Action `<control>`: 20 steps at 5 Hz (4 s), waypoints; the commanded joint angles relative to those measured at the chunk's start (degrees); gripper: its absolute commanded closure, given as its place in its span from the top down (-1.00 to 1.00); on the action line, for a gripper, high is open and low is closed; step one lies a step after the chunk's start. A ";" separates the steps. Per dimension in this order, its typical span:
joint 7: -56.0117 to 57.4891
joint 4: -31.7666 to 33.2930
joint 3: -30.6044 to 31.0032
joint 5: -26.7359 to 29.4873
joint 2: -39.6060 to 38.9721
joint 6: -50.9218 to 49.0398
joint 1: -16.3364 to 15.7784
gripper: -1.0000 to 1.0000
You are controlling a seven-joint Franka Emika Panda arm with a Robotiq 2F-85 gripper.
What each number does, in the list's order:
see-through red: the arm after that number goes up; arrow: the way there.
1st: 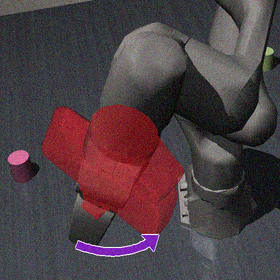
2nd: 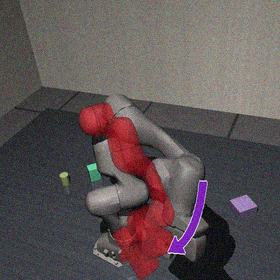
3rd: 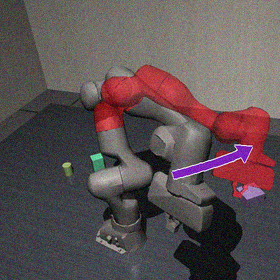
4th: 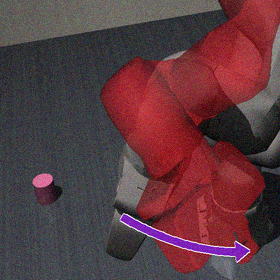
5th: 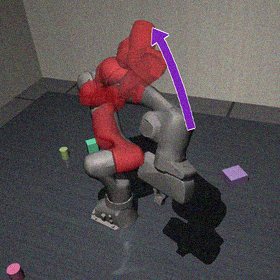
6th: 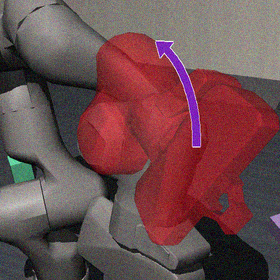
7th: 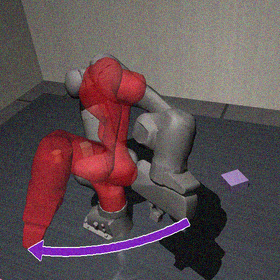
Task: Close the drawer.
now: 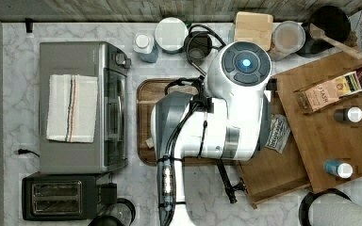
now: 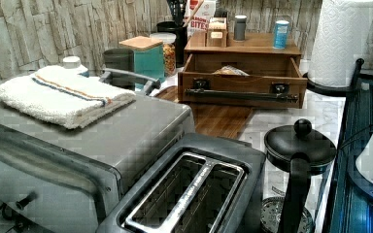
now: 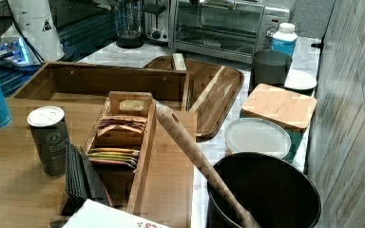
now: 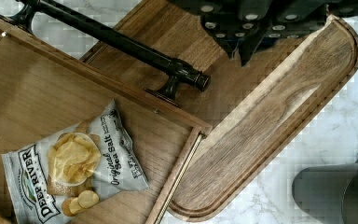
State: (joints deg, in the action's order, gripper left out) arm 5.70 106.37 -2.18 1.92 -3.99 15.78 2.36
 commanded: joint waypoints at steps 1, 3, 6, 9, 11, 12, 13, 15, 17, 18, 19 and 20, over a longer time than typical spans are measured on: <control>0.01 0.04 -0.01 0.13 0.00 0.02 0.02 -1.00; 6.90 5.01 1.02 -1.60 1.81 3.50 -0.83 -1.00; 18.94 20.98 3.68 1.61 8.81 16.25 -3.54 -1.00; 38.01 40.25 4.28 0.72 15.32 29.80 -5.73 -1.00; 49.19 45.35 1.33 4.95 10.60 33.17 -5.27 -1.00; 52.09 49.69 1.03 2.84 11.09 36.73 -3.99 -1.00; 55.54 52.12 0.03 -0.37 13.43 36.79 -2.29 -1.00; 69.38 49.63 -4.45 -1.61 13.55 34.35 -0.20 -1.00; 77.69 45.19 -15.51 4.38 11.96 34.31 -9.34 -1.00; 74.94 42.45 -11.69 5.11 11.14 33.66 -6.31 -1.00; 78.20 38.17 -13.09 6.66 7.66 32.96 -6.24 -1.00; 82.98 33.32 -14.87 7.52 3.58 32.32 -5.09 -1.00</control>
State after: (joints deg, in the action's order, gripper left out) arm 81.69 150.40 -14.39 7.41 2.84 48.76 -3.09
